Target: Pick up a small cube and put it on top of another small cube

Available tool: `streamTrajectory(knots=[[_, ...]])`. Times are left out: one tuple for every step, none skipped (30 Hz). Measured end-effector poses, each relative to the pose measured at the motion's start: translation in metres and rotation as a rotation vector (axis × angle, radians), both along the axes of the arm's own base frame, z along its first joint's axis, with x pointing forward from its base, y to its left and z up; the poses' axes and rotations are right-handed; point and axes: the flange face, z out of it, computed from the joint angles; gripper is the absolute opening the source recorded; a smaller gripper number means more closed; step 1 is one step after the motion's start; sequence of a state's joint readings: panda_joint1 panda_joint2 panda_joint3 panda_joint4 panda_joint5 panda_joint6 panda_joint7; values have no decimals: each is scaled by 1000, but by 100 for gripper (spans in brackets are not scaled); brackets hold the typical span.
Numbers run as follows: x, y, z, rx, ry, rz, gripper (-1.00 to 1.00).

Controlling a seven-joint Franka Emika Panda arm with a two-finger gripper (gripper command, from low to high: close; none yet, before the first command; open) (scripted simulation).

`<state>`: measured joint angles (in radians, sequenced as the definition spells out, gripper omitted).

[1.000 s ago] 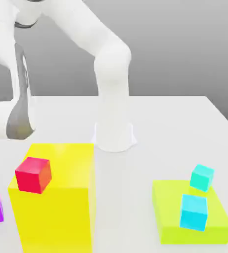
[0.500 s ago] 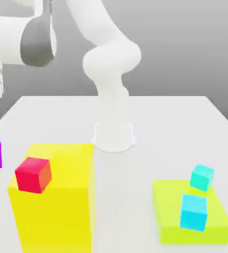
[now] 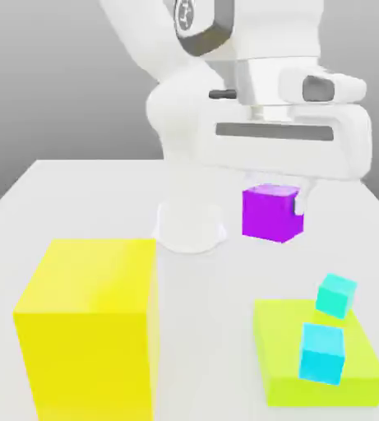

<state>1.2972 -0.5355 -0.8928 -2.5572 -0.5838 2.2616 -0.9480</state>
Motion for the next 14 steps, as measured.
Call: streamTrajectory(knots=[[-10,19,-10,-5,18,20,-100],[-21,37,-21,-12,38,38,-100],[-33,54,-33,-19,57,55,-100],[-45,69,-47,-27,82,71,-100],[-56,78,-61,-33,108,82,-100],[-62,82,-74,-35,124,89,-100],[-66,86,-86,-36,134,93,-100],[-67,87,-98,-35,140,95,-100],[-68,88,-109,-35,143,96,-100],[-68,88,-121,-36,144,96,-100],[-69,88,-132,-36,143,95,-100],[-69,87,-139,-38,141,94,100],[-69,87,-139,-38,141,94,100],[-69,87,-139,-38,141,94,100]])
